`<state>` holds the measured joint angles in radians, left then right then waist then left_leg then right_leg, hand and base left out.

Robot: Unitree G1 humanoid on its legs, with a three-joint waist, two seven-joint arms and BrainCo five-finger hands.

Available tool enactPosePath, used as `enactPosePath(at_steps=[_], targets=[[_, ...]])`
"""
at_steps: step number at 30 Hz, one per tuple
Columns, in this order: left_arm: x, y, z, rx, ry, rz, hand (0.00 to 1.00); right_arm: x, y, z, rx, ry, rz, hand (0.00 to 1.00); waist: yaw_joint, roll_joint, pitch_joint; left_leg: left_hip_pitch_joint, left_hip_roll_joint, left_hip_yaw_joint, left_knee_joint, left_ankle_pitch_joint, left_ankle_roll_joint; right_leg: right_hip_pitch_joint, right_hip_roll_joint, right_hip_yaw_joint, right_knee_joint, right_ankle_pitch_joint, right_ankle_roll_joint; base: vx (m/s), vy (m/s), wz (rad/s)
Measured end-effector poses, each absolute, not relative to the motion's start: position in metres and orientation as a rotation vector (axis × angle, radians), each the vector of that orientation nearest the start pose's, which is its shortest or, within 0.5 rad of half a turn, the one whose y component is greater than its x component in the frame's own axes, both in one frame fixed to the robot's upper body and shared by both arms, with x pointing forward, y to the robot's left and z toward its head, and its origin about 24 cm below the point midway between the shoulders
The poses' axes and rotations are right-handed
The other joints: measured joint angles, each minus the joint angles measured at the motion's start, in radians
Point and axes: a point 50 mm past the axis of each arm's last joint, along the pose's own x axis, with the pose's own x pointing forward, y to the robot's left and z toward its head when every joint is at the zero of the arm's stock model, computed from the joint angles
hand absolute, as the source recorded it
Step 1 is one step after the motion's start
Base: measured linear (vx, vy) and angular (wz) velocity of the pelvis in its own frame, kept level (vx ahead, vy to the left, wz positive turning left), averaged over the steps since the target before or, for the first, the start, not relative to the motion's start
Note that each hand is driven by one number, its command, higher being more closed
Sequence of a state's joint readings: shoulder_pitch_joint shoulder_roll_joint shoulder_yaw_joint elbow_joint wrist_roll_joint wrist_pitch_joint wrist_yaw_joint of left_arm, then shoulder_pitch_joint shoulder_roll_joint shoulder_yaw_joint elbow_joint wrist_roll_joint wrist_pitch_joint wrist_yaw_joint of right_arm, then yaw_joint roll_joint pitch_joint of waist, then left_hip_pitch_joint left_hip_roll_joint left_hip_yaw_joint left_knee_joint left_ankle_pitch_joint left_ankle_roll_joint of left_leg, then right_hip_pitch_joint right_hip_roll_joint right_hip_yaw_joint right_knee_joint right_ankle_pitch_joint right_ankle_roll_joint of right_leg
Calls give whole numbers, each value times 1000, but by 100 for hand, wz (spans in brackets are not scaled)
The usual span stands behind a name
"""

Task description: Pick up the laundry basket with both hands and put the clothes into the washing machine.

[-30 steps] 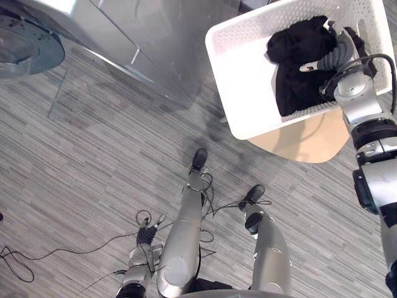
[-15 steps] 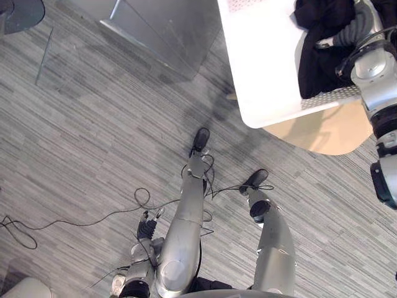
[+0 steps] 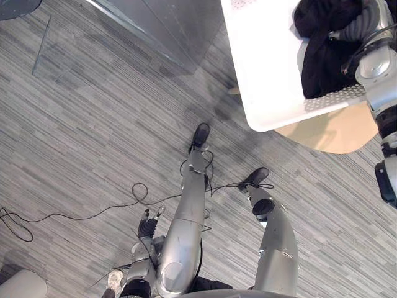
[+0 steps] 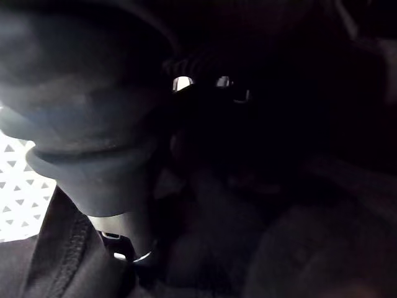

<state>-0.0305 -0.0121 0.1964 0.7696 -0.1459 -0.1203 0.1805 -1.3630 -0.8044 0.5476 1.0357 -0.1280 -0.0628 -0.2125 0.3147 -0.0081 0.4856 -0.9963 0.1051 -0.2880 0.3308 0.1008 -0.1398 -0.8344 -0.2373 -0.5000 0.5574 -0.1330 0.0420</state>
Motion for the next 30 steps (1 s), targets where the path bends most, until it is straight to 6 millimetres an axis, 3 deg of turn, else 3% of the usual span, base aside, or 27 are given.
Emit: enactPosePath(at_steps=[4, 7, 13, 20, 21, 23, 24, 25, 28, 30], targets=[[192, 190, -105, -161, 620, 426, 0, 399, -268, 298, -1077, -274, -375, 100, 1, 0, 0, 51, 0, -13, -2, -1, -1, 66, 5, -19, -15, -1, 0, 89, -31, 12], [192, 192, -105, -161, 619, 434, 0, 401, -271, 288, -1047, -235, -365, 100, 1, -1, 0, 90, 0, -13, -14, -1, -1, 106, 6, -23, -21, -3, -2, 75, -27, 13], [190, 198, -105, -161, 624, 467, 0, 397, -283, 280, -768, -238, -403, 100, -8, -9, -5, 231, -2, -14, -50, -1, -2, 244, -3, -41, -24, -23, 6, 81, -41, 20], [180, 213, -111, -182, 671, 532, 0, 389, -293, 282, -298, -333, -435, 100, -51, -43, -28, 431, -4, 15, -110, 0, -2, 422, -19, -44, -38, -44, 23, 68, -40, 12], [178, 214, -112, -192, 673, 541, 0, 388, -293, 282, -261, -345, -434, 100, -54, -48, -39, 444, -4, 20, -115, 0, -2, 431, -21, -43, -38, -47, 24, 26, -37, 0], [172, 216, -116, -208, 699, 556, 0, 382, -298, 275, -127, -376, -440, 100, -58, -64, -128, 476, 1, 39, -147, 1, -1, 447, -25, -42, -50, -51, 21, 60, -43, -9], [172, 215, -116, -209, 699, 556, 0, 381, -298, 275, -97, -389, -443, 100, -60, -63, -131, 503, 2, 45, -156, 1, -1, 469, -25, -42, -57, -51, 21, 107, -51, -5], [169, 217, -118, -220, 705, 568, 0, 379, -297, 274, -27, -416, -448, 100, -78, -66, -155, 560, 4, 56, -181, 1, -1, 520, -23, -40, -78, -53, 24, 75, -38, -2], [162, 221, -117, -227, 695, 587, 0, 368, -297, 276, -7, -490, -453, 100, -82, -68, -242, 616, 16, 86, -224, 1, 0, 558, -16, -39, -122, -43, 31, 102, -29, -24], [164, 233, -101, -233, 601, 613, 0, 354, -295, 279, -18, -580, -447, 100, -94, -67, -302, 683, 28, 110, -264, 1, 0, 612, 3, -23, -171, -34, 39, 124, -36, -24]])
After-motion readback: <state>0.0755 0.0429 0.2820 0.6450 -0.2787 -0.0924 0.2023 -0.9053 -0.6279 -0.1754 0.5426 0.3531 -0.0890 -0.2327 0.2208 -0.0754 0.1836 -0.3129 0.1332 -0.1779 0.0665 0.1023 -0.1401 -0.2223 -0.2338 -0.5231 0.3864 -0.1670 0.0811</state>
